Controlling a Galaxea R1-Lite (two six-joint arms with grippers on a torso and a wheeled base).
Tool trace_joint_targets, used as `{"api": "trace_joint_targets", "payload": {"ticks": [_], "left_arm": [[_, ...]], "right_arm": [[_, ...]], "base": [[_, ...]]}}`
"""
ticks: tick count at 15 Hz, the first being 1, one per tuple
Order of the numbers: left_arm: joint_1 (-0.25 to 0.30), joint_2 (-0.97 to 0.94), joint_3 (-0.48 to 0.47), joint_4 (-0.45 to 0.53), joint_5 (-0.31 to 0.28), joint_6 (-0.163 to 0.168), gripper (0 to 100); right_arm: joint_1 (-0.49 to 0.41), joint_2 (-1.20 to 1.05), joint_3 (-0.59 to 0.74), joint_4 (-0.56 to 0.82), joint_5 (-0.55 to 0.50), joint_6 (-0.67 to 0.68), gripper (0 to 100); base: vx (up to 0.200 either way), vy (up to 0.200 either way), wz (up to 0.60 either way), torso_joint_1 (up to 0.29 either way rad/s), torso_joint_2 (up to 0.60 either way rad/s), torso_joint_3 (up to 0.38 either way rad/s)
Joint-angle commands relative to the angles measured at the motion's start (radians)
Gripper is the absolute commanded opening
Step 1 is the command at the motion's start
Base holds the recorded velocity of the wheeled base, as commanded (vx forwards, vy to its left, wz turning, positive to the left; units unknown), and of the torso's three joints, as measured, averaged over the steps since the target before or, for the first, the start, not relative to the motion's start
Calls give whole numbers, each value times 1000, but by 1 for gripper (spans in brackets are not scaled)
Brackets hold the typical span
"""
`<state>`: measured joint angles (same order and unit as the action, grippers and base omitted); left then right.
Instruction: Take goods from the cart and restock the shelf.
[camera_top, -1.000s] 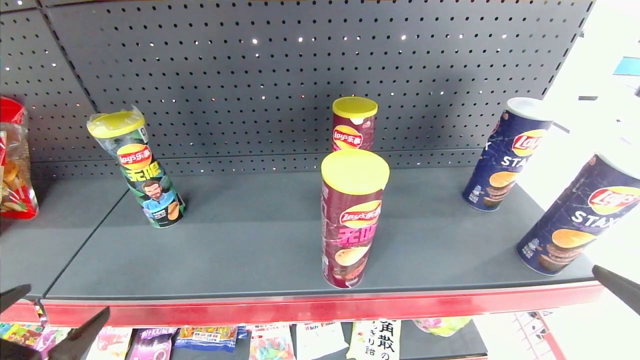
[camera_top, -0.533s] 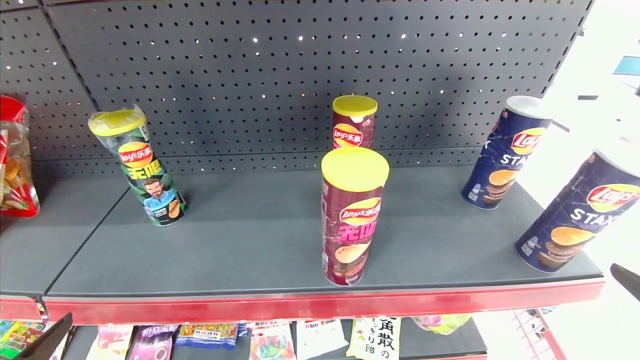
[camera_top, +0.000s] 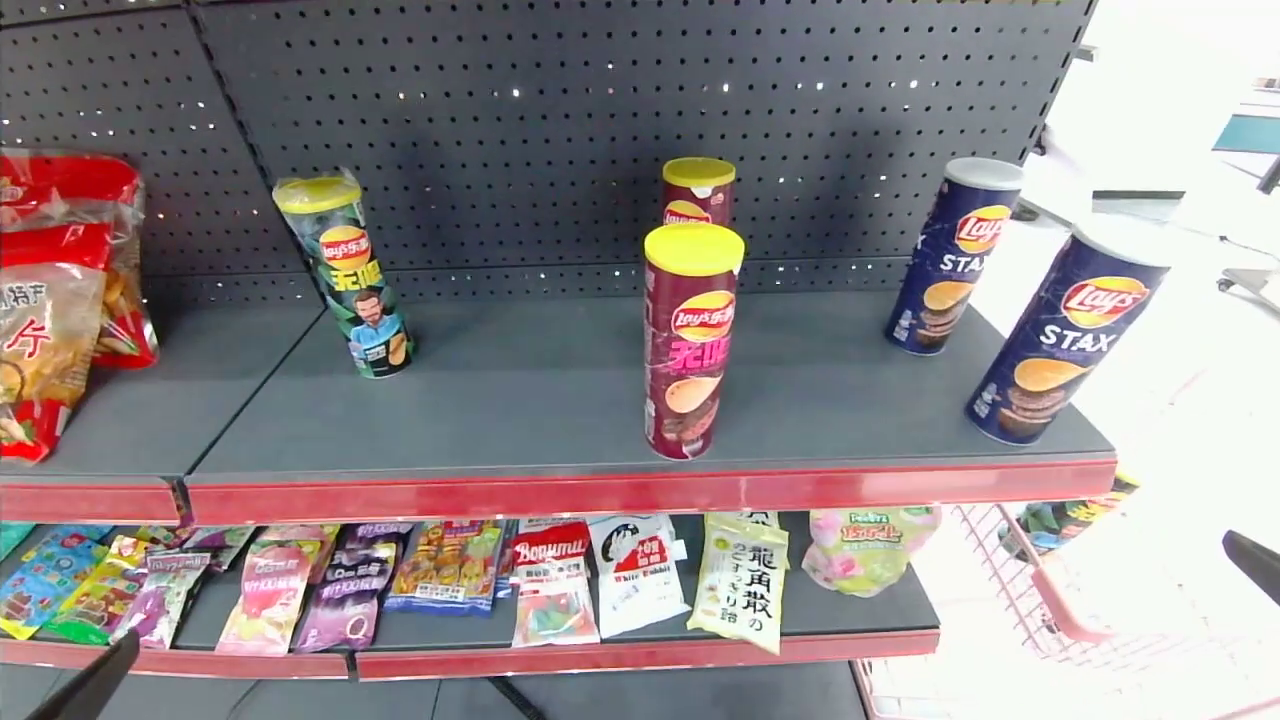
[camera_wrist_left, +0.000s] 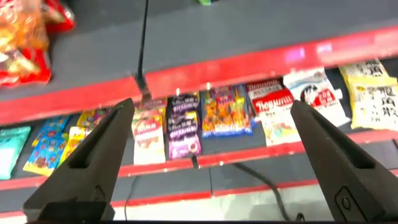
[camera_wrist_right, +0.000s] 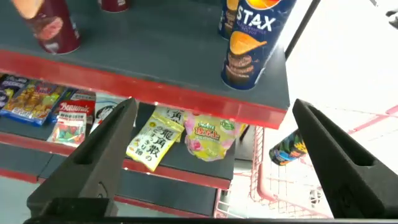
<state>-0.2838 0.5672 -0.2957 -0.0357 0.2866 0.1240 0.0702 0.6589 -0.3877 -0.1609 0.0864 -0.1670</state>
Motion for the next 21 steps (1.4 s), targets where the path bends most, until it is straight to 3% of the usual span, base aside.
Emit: {"api": "trace_joint_targets", "payload": {"ticks": [1,18,21], "left_arm": [[0,6,0,-1,2,0,100],[0,-4,-2,-3,3,17,100],[-1,-4,-3,-4,0,19,100]], "right_arm": [[0,2,1,0,1,-2,100],[-12,10,27,0,0,-9,100],[-12,10,44,0,-2,-12,100]], "base": [[0,0,0,0,0,0],[0,-188,0,6,3,2],[0,0,-200,1,1,1]]}}
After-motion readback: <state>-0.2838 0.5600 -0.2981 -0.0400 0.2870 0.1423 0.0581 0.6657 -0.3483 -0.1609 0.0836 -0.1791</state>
